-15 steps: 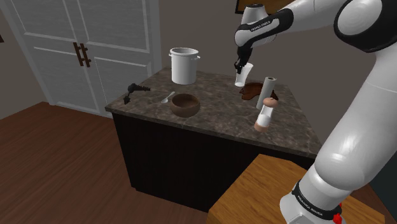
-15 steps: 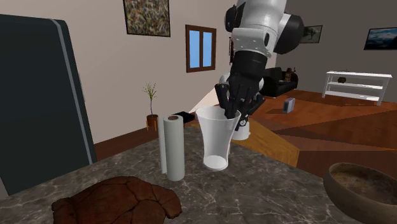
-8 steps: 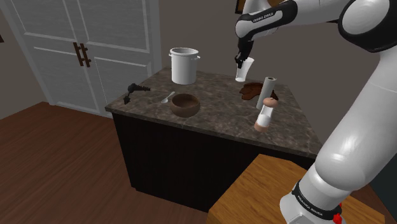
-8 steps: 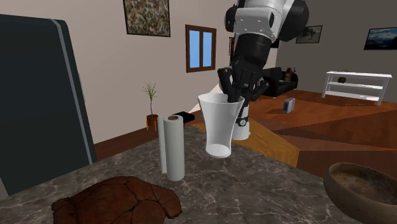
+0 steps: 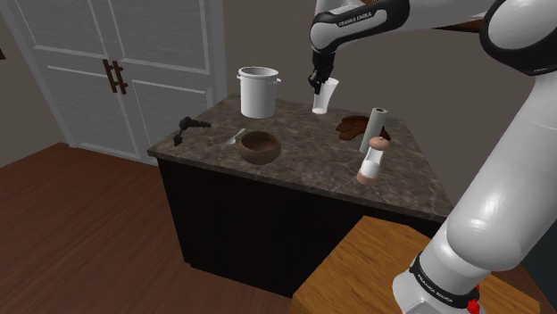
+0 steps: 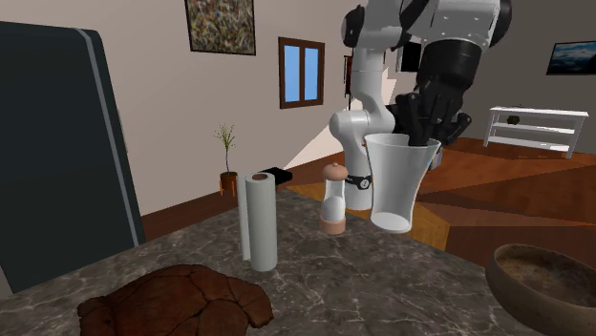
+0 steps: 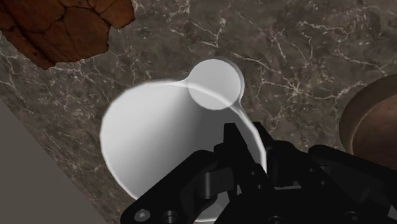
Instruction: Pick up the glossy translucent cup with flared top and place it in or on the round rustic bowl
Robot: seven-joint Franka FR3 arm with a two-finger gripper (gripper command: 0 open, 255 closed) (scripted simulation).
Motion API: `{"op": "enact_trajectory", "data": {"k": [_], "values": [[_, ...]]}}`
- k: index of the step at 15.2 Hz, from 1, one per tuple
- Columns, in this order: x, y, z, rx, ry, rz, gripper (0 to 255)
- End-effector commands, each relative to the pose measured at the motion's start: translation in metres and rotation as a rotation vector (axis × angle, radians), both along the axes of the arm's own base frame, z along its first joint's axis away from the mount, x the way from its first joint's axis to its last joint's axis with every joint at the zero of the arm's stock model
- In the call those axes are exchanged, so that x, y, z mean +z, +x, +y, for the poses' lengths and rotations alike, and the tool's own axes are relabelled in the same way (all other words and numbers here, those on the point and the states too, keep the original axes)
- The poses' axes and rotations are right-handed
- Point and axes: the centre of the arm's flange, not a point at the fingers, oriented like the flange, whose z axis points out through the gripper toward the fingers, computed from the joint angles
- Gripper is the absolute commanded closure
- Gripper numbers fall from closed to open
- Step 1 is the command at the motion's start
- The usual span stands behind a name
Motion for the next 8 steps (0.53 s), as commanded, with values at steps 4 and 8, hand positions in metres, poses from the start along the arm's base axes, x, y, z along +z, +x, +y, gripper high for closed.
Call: {"op": "enact_trajectory", "data": {"k": [4, 8], "values": [[0.007, 0.019, 0.064, -0.002, 0.000, 0.000, 255], [0.012, 0.036, 0.114, -0.002, 0.000, 0.000, 255]]}}
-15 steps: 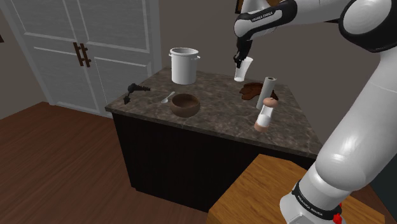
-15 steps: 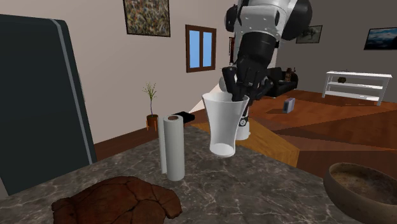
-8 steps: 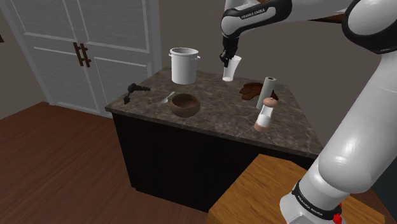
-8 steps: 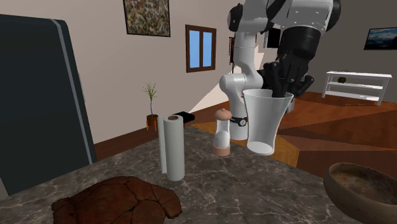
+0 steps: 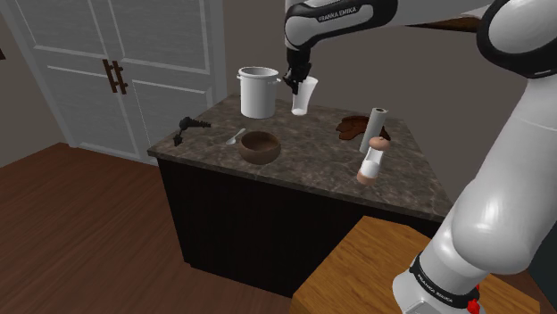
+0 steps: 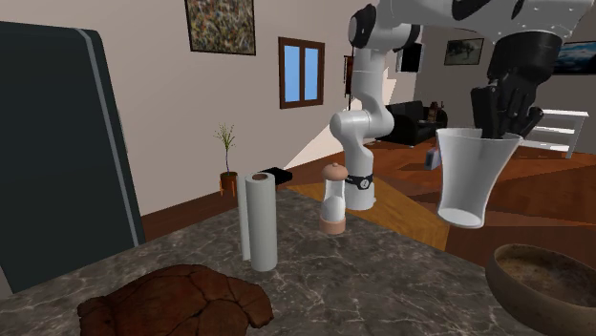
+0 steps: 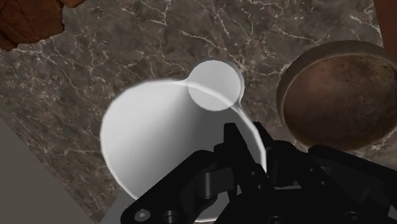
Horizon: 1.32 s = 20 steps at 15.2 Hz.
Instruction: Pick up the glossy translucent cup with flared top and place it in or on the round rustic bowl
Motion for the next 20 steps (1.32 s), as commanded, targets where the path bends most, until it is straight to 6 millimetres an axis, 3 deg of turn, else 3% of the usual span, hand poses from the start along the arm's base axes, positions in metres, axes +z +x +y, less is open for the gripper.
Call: {"op": "enact_trajectory", "data": {"k": [1, 12, 20], "values": [[0.004, 0.010, 0.024, -0.001, 0.000, -0.001, 255], [0.020, 0.056, 0.163, -0.001, 0.000, -0.001, 255], [-0.023, 0.056, 0.163, -0.001, 0.000, -0.001, 255]]}}
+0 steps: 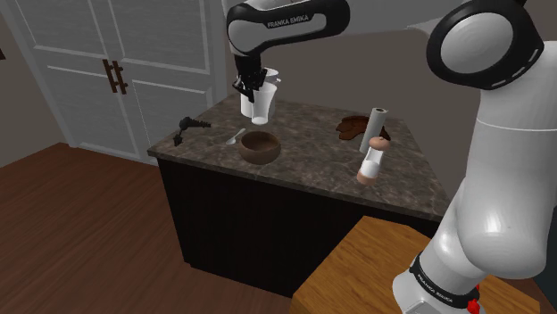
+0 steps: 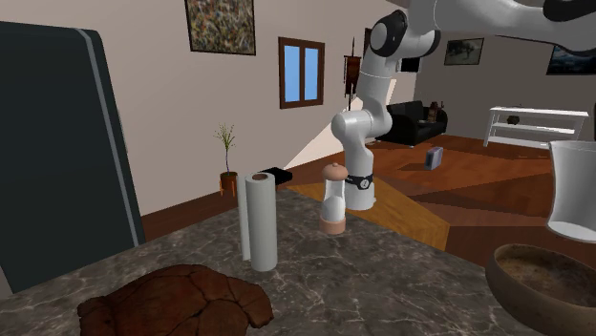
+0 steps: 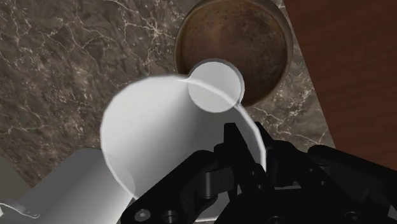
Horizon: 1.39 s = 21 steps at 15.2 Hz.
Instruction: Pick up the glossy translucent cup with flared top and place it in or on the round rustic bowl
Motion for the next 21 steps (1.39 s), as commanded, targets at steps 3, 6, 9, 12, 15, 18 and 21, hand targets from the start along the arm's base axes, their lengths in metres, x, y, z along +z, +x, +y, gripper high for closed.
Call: {"op": "enact_trajectory", "data": {"k": [3, 6, 9, 12, 15, 18, 21], "values": [[-0.021, 0.000, 0.000, 0.000, 0.000, -0.001, 255], [-0.037, 0.000, 0.000, 0.000, 0.000, -0.001, 255], [-0.053, 0.000, 0.000, 0.000, 0.000, -0.001, 255], [-0.069, 0.000, 0.000, 0.000, 0.000, -0.001, 255], [-0.074, 0.000, 0.000, 0.000, 0.000, -0.001, 255], [-0.074, 0.000, 0.000, 0.000, 0.000, -0.001, 255], [-0.074, 0.000, 0.000, 0.000, 0.000, -0.001, 255]]}}
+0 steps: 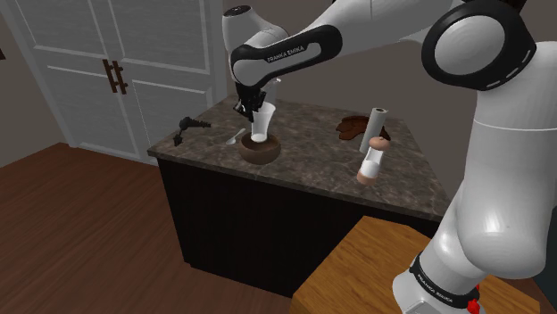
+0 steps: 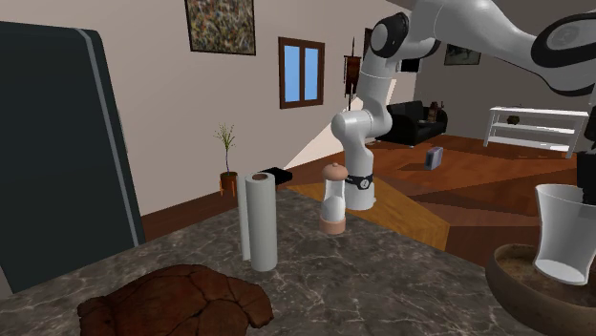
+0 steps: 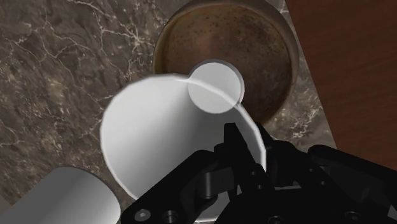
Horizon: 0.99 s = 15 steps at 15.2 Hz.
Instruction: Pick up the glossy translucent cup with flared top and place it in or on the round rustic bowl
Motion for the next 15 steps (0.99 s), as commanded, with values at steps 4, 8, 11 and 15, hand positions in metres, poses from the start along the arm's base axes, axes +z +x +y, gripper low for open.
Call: {"op": "enact_trajectory", "data": {"k": [4, 8, 11, 15], "values": [[0.000, 0.000, 0.000, 0.000, 0.000, 0.000, 0], [0.025, -0.004, 0.008, 0.000, 0.000, 0.000, 0], [0.047, -0.008, 0.015, 0.000, 0.000, 0.000, 0], [0.047, -0.008, 0.015, 0.000, 0.000, 0.000, 0]]}}
